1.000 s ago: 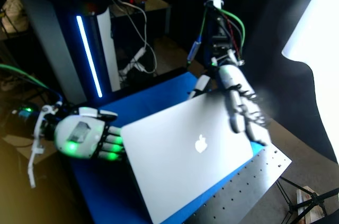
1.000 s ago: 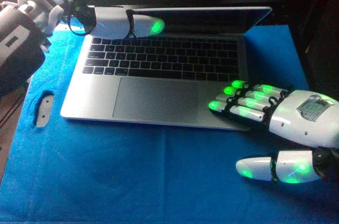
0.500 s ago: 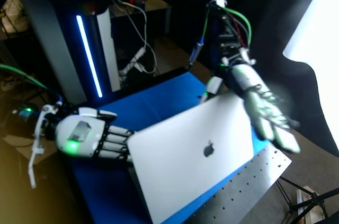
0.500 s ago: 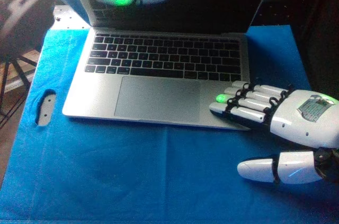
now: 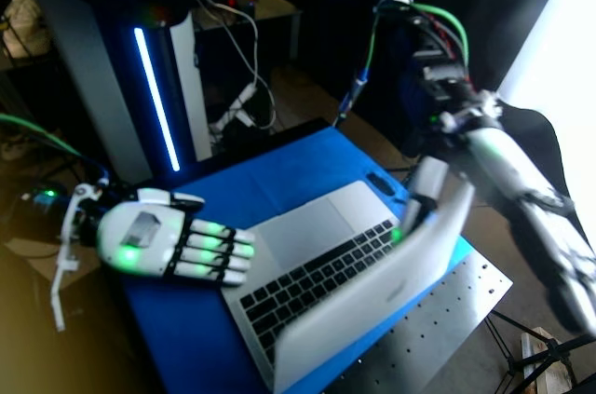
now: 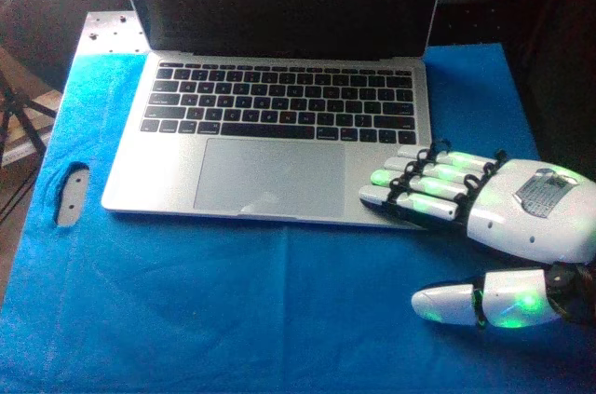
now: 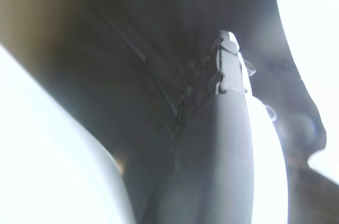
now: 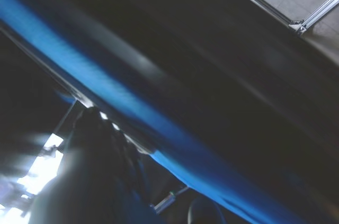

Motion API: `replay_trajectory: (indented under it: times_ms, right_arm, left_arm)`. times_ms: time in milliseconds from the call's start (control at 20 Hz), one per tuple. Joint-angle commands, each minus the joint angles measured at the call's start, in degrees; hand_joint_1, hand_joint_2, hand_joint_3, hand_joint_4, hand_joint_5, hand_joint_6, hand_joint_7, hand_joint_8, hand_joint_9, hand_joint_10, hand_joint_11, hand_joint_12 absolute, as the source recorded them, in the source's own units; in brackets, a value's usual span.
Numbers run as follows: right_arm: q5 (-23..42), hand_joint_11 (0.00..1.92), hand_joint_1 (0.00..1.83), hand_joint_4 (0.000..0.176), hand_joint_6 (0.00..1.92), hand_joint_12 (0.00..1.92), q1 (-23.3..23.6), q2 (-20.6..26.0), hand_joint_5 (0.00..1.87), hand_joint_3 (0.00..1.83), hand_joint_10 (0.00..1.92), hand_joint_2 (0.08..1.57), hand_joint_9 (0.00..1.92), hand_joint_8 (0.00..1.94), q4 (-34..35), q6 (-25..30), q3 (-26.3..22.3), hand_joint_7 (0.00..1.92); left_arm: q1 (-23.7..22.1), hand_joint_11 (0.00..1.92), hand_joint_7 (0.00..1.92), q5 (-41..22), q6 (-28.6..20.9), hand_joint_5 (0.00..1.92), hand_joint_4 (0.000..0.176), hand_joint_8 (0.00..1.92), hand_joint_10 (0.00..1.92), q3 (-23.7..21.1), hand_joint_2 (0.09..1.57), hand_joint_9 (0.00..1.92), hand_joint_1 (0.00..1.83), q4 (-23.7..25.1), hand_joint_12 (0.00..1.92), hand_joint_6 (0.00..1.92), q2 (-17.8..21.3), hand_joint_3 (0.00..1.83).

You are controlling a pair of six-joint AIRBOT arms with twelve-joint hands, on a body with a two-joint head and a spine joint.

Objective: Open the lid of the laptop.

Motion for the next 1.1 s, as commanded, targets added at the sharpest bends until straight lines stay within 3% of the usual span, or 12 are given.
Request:
replay_trajectory:
  times_ms: [0, 100, 200, 550, 750, 1000, 1050]
  right_arm:
    - [2.2, 0.0, 0.0, 0.0, 0.0, 0.0, 0.4, -1.3, 0.0, 0.0, 0.0, 1.24, 0.0, 0.0, -3.2, 1.2, -0.6, 0.0]
    - [2.2, 0.0, 0.0, 0.0, 0.0, 0.0, 0.5, -1.5, 0.0, 0.0, 0.0, 1.24, 0.0, 0.0, -3.6, 1.3, -0.4, 0.0]
    - [2.2, 0.0, 0.0, 0.0, 0.0, 0.0, 0.9, -1.6, 0.0, 0.0, 0.0, 1.25, 0.0, 0.0, -4.1, 1.5, -0.3, 0.0]
    - [2.2, 0.0, 0.0, 0.0, 0.0, 0.0, 0.9, -1.7, 0.0, 0.0, 0.0, 1.24, 0.0, 0.0, -4.4, 2.2, -0.3, 0.0]
    - [2.2, 0.0, 0.0, 0.0, 0.0, 0.0, 0.9, -1.7, 0.0, 0.0, 0.0, 1.23, 0.0, 0.0, -4.2, 3.0, -0.3, 0.0]
    - [2.3, 0.0, 0.0, 0.0, 0.0, 0.0, 0.9, -1.1, 0.0, 0.0, 0.0, 1.25, 0.0, 0.0, -2.0, 3.0, -0.3, 0.0]
    - [2.4, 0.0, 0.0, 0.0, 0.0, 0.0, 0.9, -1.1, 0.0, 0.0, 0.0, 1.25, 0.0, 0.0, -1.7, 3.0, -0.4, 0.0]
  left_arm:
    - [-1.1, 0.0, 0.0, -0.9, 0.7, 0.0, 0.176, 0.0, 0.0, 2.4, 1.0, 0.0, 0.68, -2.5, 0.0, 0.0, -0.5, 0.0]
    - [-2.6, 0.0, 0.0, 4.2, 2.2, 0.0, 0.176, 0.0, 0.0, 7.4, 1.02, 0.0, 0.8, -2.5, 0.0, 0.0, -2.8, 0.0]
    - [-4.1, 0.0, 0.0, 7.7, 5.3, 0.0, 0.176, 0.0, 0.0, 9.8, 1.04, 0.0, 0.77, -2.5, 0.0, 0.0, -3.4, 0.01]
    - [-5.2, 0.0, 0.0, 8.0, 6.5, 0.0, 0.176, 0.0, 0.0, 8.4, 1.04, 0.0, 0.76, -0.8, 0.0, 0.0, -2.3, 0.0]
    - [-4.7, 0.0, 0.0, 2.9, 6.5, 0.0, 0.176, 0.0, 0.0, 1.8, 1.04, 0.0, 0.77, -0.4, 0.0, 0.0, 2.0, 0.0]
    - [-2.0, 0.0, 0.0, -9.7, 6.4, 0.0, 0.169, 0.0, 0.0, -11.6, 1.03, 0.0, 0.63, -1.0, 0.0, 0.0, 11.8, 0.0]
    - [-1.0, 0.0, 0.0, -12.9, 6.3, 0.0, 0.176, 0.0, 0.0, -14.7, 1.02, 0.0, 0.64, -1.0, 0.0, 0.0, 14.2, 0.0]
